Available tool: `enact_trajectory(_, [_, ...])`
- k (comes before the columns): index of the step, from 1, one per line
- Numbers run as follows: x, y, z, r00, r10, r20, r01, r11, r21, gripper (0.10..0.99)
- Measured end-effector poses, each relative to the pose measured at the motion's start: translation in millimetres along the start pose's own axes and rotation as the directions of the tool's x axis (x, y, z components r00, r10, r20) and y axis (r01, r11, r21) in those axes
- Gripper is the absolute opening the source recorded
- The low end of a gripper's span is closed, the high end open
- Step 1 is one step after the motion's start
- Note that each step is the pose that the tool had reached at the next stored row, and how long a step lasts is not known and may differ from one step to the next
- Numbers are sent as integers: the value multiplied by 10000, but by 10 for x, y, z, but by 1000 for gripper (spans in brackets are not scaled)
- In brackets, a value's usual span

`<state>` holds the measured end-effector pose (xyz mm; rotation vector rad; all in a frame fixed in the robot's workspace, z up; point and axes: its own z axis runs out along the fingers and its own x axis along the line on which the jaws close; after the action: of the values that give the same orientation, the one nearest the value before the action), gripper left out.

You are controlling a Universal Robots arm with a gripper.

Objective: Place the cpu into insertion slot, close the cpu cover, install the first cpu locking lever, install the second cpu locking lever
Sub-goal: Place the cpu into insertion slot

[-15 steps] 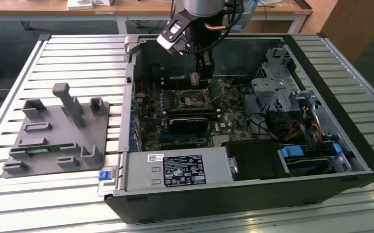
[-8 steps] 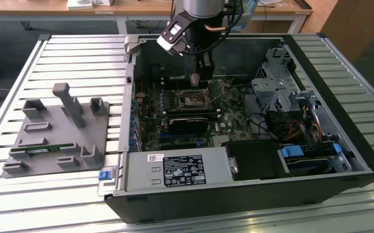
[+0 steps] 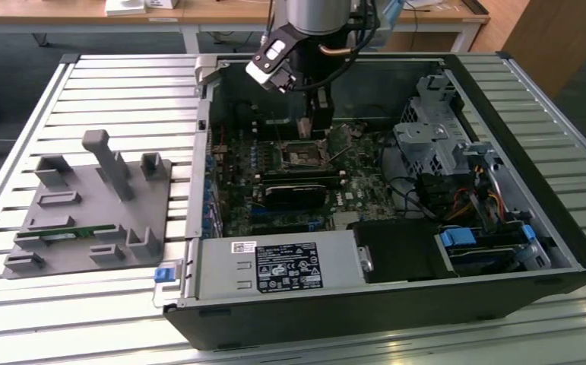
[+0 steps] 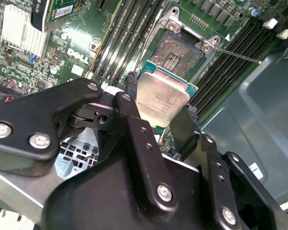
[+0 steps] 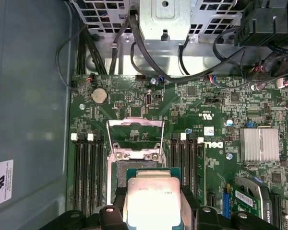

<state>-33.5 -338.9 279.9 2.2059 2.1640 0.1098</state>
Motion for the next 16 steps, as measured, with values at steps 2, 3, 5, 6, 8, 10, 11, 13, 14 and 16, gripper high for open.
enact_trajectory(2, [0, -1, 5, 10000, 0, -4, 0, 10000, 0, 529])
enact_trajectory(3, [0, -1, 6, 10000, 0, -4, 0, 10000, 0, 529])
enact_trajectory(5, [0, -1, 10, 10000, 1, -4, -1, 10000, 0, 529])
enact_trajectory(6, [0, -1, 12, 10000, 0, -5, 0, 10000, 0, 529])
enact_trajectory(8, [0, -2, 18, 10000, 0, -5, 0, 10000, 0, 529])
enact_trajectory(10, [0, -2, 21, 10000, 1, -4, -1, 10000, 1, 529])
enact_trajectory(11, [0, -2, 23, 10000, 0, -5, 0, 10000, 1, 529])
enact_trajectory(13, [0, -2, 27, 10000, 0, -4, 0, 10000, 0, 529])
enact_trajectory(14, [0, -2, 29, 10000, 0, -5, 0, 10000, 0, 529])
enact_trajectory(16, [-1, -3, 33, 10000, 1, -5, -1, 10000, 0, 529])
